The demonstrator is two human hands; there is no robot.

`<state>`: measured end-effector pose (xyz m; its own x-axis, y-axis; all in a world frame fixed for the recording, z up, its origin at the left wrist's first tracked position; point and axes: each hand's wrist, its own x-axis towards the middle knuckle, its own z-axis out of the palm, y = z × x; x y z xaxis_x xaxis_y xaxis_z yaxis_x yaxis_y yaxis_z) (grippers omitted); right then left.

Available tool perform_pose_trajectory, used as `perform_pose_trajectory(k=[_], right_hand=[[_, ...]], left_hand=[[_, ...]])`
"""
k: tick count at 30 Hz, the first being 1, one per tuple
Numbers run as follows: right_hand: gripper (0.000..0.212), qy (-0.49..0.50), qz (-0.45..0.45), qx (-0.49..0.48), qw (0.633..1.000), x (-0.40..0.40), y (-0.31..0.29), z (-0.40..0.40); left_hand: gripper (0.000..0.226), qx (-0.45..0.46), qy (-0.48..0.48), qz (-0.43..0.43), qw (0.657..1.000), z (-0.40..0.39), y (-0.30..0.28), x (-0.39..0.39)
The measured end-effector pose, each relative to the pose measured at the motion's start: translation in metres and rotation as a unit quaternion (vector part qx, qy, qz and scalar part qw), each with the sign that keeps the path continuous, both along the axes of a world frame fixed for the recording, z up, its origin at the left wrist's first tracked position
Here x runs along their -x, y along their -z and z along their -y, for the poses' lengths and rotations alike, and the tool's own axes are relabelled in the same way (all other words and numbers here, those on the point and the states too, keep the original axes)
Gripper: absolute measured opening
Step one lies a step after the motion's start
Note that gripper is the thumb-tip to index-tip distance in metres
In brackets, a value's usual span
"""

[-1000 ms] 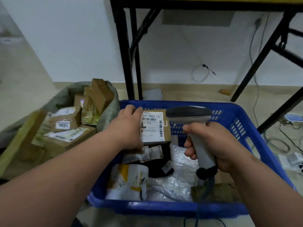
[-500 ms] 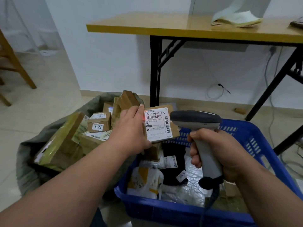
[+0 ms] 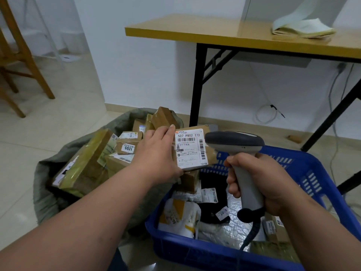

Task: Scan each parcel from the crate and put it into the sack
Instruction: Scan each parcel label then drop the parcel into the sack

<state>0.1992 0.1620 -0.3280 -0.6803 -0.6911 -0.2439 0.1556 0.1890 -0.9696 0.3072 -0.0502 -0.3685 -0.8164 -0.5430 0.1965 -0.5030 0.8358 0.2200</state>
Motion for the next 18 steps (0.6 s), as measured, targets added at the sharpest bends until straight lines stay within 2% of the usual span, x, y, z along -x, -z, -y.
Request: perform_pose_trajectory(k=[6,14,18], right_hand=[[0.020,0.016,-0.014,-0.007,1.000,-0.001,0.004,0.014],[0.019,0.000,0.000,-0.039,0.999,-0.011,0.016,0.047],[0.023,-0.018,-0.001,-0.050,0.999,-0.018,0.022,0.065]], left_hand=[[0.127,-0.089,-0.088,-0.025,0.992,0.035,-0.017,-0.029],[0.115,-0.201,-0.264,-0.078,0.940,0.097,-0.008,-0.075],[0.113,-0.217,-0.296,-0.094,0.926,0.106,0.000,-0.075]])
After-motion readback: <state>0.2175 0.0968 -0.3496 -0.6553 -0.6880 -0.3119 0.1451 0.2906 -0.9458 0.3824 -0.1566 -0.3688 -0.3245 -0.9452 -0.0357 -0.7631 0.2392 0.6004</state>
